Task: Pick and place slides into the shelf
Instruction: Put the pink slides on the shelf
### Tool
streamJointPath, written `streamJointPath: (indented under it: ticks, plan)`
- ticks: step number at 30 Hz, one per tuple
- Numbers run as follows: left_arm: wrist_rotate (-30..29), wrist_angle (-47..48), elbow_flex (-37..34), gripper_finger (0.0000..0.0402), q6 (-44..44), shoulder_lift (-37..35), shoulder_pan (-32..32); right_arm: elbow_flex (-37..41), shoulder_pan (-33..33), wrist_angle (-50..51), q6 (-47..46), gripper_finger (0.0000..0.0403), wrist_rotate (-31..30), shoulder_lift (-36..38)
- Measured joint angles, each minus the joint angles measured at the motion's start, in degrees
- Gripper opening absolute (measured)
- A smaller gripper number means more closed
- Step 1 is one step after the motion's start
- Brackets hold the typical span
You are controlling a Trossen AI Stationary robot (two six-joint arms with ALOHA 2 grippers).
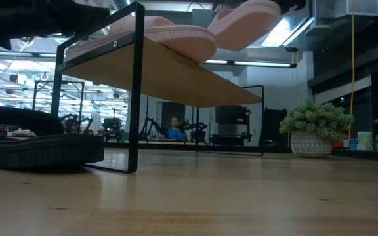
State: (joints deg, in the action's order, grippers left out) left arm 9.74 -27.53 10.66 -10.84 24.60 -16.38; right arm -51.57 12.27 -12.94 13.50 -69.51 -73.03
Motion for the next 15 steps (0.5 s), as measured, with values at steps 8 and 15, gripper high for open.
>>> streamJointPath:
  ticks: [8,15]
  plan:
    - [-0.13,-10.33,-0.02,0.0000,6.85,5.50,0.63,0.00,-3.99,-18.05,9.13,0.0013,6.20,-2.28]
    - [-1.80,-14.94,0.31,0.0000,9.16,9.87,0.61,0.00,-7.48,-24.54,9.65,0.0013,11.62,-5.10]
